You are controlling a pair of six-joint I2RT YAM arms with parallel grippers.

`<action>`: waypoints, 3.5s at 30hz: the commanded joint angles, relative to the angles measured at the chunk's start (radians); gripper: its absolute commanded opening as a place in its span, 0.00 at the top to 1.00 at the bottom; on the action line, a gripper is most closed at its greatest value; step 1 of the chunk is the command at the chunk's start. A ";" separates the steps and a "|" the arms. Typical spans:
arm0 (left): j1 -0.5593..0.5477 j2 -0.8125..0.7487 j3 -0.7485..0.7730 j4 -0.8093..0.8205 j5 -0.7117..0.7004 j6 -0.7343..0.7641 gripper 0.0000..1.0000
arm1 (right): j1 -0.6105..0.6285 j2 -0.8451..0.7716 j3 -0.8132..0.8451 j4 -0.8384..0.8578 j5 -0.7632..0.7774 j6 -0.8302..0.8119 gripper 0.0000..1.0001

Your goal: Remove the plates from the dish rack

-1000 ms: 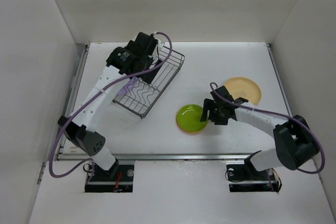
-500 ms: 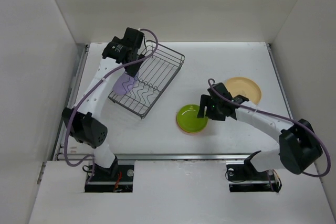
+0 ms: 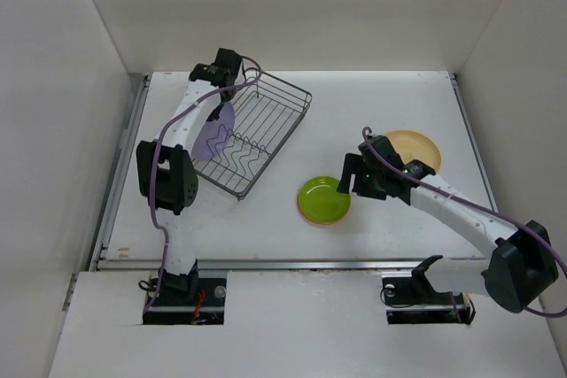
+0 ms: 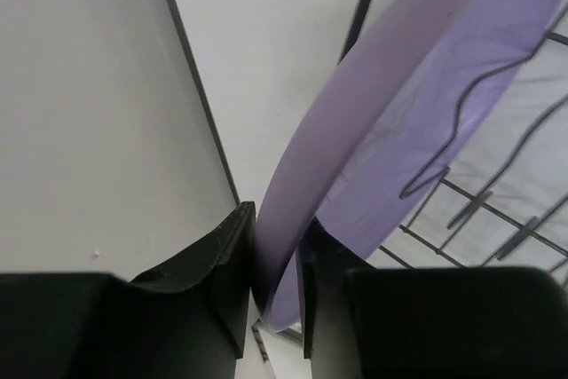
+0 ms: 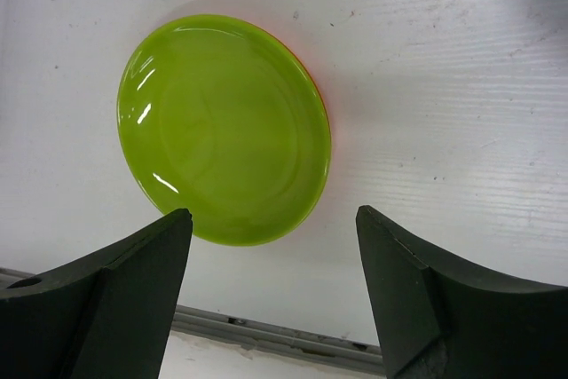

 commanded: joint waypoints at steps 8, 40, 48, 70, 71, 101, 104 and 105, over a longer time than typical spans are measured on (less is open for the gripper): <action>-0.003 -0.156 0.015 0.028 -0.050 -0.049 1.00 | 0.009 -0.062 0.070 -0.060 0.009 0.000 0.19; -0.422 -0.326 0.188 -0.335 0.852 0.137 1.00 | 0.072 -0.159 0.195 0.182 -0.091 -0.089 0.02; -0.451 -0.288 0.201 -0.311 0.789 0.121 0.94 | 0.072 -0.205 0.195 0.182 -0.027 -0.080 1.00; -0.440 -0.458 0.077 -0.056 0.217 -0.190 0.00 | -0.512 -0.154 0.267 -0.120 0.182 0.175 1.00; -0.440 -0.476 0.045 -0.056 0.207 -0.190 0.00 | -0.533 -0.173 0.267 -0.140 0.182 0.175 1.00; -0.401 -0.612 -0.092 -0.108 0.247 -0.112 0.00 | -0.704 0.079 0.038 -0.022 0.128 0.172 0.00; -0.401 -0.581 -0.069 -0.119 0.258 -0.112 0.00 | -0.704 0.015 0.076 -0.079 0.153 0.152 0.00; -0.401 -0.570 -0.059 -0.129 0.258 -0.112 0.00 | -0.704 -0.007 0.087 -0.091 0.176 0.152 0.00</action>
